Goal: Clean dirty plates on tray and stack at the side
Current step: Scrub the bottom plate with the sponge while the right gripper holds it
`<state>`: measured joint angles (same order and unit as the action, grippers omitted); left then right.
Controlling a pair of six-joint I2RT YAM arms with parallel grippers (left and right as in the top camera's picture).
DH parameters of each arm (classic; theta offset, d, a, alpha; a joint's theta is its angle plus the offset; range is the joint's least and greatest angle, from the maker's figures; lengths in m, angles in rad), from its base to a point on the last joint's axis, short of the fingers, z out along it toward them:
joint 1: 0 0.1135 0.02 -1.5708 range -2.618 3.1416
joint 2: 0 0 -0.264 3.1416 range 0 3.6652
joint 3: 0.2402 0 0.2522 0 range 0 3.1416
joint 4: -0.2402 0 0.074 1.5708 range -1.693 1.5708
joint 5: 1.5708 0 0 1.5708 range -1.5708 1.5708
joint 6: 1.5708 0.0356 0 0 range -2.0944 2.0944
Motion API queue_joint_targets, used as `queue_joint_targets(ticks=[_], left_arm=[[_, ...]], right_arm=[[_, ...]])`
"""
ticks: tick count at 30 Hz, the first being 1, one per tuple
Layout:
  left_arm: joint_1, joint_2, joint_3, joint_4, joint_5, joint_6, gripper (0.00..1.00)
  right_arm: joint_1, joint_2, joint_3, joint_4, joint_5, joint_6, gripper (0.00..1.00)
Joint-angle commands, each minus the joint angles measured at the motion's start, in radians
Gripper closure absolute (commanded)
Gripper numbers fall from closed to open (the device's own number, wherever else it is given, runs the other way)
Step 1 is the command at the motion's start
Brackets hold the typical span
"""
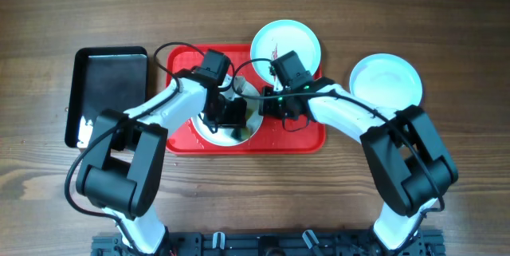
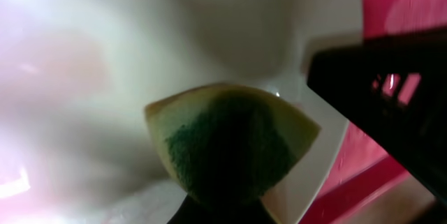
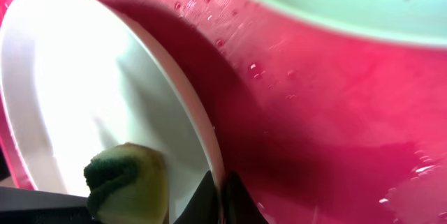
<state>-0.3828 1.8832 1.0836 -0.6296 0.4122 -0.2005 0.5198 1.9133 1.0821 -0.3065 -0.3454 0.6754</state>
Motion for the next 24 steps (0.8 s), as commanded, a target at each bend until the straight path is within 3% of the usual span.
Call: queue_joint_targets(ticks=[1,5,7,10,13,16,20,22,24], left_arm=[[-0.003,0.034,-0.045,0.073,-0.358,-0.200,0.96],[-0.003,0.034,-0.045,0.119,-0.788,-0.354,0.96],[-0.002,0.034,-0.045,0.106,-0.894,-0.441,0.96],[-0.002,0.034,-0.045,0.046,-0.666,-0.396,0.96],[-0.002,0.034,-0.045,-0.058,-0.172,-0.196,0.96],[-0.002,0.034,-0.045,-0.067,0.337,0.015,0.96],[-0.002,0.034,-0.045,0.097,0.300,-0.048,0.96],[-0.002,0.034,-0.045,0.247,0.106,-0.195,0.96],[-0.002,0.034,-0.045,0.385,-0.072,-0.238,0.96]], right_arm=[[-0.013,0.011,-0.004,0.006,-0.063,-0.016,0.95],[-0.013,0.011,-0.005,-0.001,-0.063,-0.022,0.96],[-0.013,0.011,-0.005,0.002,-0.063,-0.021,0.96],[-0.013,0.011,-0.005,0.000,-0.059,-0.026,0.96],[-0.013,0.011,-0.005,0.000,-0.059,-0.044,0.96],[-0.013,0.011,-0.005,0.003,-0.059,-0.037,0.96],[-0.013,0.011,-0.005,-0.001,-0.068,-0.038,0.96],[-0.013,0.011,-0.005,-0.008,-0.068,-0.040,0.96],[-0.013,0.011,-0.009,-0.010,-0.068,-0.040,0.96]])
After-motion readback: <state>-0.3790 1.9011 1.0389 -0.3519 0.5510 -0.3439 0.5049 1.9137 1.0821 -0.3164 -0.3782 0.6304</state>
